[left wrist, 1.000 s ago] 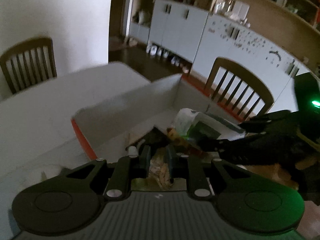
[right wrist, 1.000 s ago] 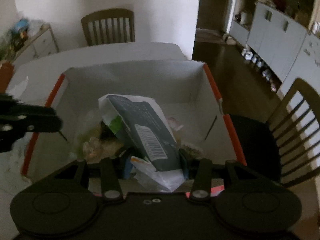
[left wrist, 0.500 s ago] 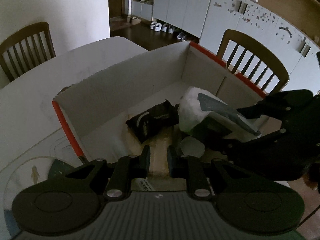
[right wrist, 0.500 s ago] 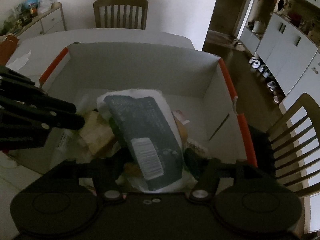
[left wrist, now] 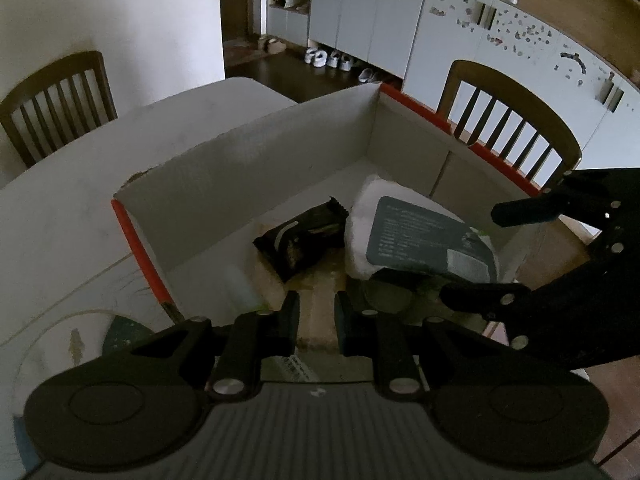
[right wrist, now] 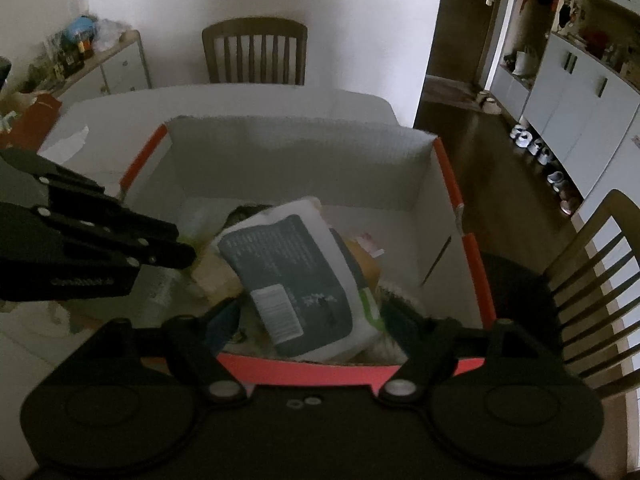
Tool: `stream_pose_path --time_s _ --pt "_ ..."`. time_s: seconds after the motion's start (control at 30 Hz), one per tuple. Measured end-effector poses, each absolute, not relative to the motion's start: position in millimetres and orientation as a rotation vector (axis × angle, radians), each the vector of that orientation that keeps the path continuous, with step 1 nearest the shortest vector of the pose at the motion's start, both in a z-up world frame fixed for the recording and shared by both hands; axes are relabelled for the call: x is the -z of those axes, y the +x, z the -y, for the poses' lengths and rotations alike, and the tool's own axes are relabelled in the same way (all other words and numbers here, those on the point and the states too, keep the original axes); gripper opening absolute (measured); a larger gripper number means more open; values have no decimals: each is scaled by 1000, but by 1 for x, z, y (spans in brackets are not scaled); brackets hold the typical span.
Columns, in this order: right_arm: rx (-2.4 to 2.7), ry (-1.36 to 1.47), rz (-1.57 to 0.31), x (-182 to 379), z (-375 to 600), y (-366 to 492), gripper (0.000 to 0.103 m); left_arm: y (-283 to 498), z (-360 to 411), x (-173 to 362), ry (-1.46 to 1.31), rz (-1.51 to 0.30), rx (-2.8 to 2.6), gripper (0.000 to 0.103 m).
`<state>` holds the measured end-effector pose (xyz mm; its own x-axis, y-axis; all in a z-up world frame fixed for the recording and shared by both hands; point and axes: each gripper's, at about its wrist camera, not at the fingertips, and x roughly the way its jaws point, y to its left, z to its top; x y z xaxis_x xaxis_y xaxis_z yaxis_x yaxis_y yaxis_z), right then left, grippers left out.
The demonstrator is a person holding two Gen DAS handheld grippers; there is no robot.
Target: Organize objects
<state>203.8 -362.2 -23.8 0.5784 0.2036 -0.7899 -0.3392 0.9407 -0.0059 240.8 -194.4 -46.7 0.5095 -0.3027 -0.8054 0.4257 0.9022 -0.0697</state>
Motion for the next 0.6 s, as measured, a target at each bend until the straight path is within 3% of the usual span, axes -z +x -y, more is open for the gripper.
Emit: stream_pose_path --time_s 0.6 --pt "-321 -105 -812 -15 371 169 85 196 179 7 77 -811 452 17"
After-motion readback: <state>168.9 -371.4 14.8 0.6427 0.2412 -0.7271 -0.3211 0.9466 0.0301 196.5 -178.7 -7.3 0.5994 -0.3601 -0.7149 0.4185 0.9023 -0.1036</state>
